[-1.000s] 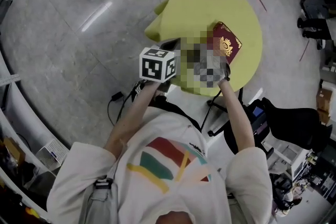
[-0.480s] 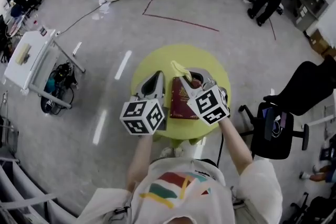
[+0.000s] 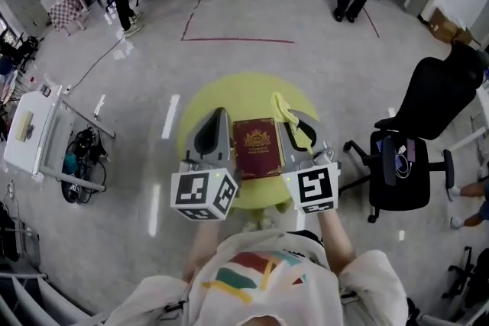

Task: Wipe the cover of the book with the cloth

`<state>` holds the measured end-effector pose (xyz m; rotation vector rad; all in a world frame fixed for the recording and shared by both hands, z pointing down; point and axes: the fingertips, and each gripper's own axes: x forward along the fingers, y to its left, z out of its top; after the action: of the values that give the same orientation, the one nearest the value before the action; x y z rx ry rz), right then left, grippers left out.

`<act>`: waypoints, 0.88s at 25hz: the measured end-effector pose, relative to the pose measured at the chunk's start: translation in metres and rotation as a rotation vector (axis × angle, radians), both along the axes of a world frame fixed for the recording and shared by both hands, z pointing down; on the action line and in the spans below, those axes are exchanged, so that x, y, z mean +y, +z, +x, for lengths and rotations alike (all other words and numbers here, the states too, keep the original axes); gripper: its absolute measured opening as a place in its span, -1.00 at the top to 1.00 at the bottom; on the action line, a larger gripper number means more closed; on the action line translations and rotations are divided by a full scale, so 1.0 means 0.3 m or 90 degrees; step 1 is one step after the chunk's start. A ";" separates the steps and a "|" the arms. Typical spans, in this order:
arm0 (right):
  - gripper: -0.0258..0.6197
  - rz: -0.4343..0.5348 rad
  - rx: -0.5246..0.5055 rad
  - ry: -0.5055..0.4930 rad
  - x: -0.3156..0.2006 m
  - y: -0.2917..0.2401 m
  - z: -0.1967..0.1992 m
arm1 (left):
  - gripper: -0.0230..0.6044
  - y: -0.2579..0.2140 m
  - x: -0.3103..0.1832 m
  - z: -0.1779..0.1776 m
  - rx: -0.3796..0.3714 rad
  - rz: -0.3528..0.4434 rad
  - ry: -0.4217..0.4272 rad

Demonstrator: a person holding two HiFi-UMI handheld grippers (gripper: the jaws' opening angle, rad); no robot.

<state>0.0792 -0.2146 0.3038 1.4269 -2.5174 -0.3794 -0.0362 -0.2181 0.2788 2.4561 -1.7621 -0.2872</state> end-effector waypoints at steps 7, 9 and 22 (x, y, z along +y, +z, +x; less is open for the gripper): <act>0.83 0.012 -0.050 0.059 0.072 0.009 0.060 | 0.88 -0.030 0.021 0.026 -0.029 0.043 -0.004; 0.83 0.018 -0.048 0.062 0.084 0.015 0.067 | 0.88 -0.030 0.022 0.034 -0.035 0.040 -0.002; 0.83 -0.005 -0.069 0.072 0.081 0.051 0.089 | 0.88 -0.032 0.024 0.100 -0.072 0.058 0.012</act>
<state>0.1060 -0.1902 0.3191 1.6185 -2.5031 -0.2793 -0.0061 -0.2110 0.2692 2.5994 -1.8063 -0.2361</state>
